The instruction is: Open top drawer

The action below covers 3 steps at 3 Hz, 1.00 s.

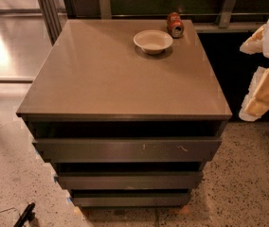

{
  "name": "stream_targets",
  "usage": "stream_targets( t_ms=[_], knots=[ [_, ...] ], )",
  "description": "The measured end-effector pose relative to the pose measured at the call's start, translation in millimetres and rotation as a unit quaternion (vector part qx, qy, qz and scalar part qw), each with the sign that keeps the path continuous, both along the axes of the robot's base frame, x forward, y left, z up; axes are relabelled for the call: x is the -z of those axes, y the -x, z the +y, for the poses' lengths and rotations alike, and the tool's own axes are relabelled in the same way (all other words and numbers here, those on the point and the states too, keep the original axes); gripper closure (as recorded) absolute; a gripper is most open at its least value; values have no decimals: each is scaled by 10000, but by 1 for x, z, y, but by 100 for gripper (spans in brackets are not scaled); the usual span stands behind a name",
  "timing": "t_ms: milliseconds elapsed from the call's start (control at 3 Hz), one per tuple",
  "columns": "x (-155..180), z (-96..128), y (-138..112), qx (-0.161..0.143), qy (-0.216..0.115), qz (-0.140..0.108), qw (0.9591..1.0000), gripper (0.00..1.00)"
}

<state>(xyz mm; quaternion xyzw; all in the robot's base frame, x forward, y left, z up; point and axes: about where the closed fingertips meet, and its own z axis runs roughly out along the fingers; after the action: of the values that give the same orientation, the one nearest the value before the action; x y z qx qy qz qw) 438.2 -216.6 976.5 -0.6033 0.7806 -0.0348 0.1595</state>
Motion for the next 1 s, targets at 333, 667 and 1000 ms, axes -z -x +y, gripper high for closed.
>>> stream_targets(
  t_ms=[333,667,1000],
  knots=[
    [0,0,0,0,0,0,10000,50],
    [0,0,0,0,0,-1,10000,81],
    [-1,1,-1,8,-60,-25,10000,100]
  ],
)
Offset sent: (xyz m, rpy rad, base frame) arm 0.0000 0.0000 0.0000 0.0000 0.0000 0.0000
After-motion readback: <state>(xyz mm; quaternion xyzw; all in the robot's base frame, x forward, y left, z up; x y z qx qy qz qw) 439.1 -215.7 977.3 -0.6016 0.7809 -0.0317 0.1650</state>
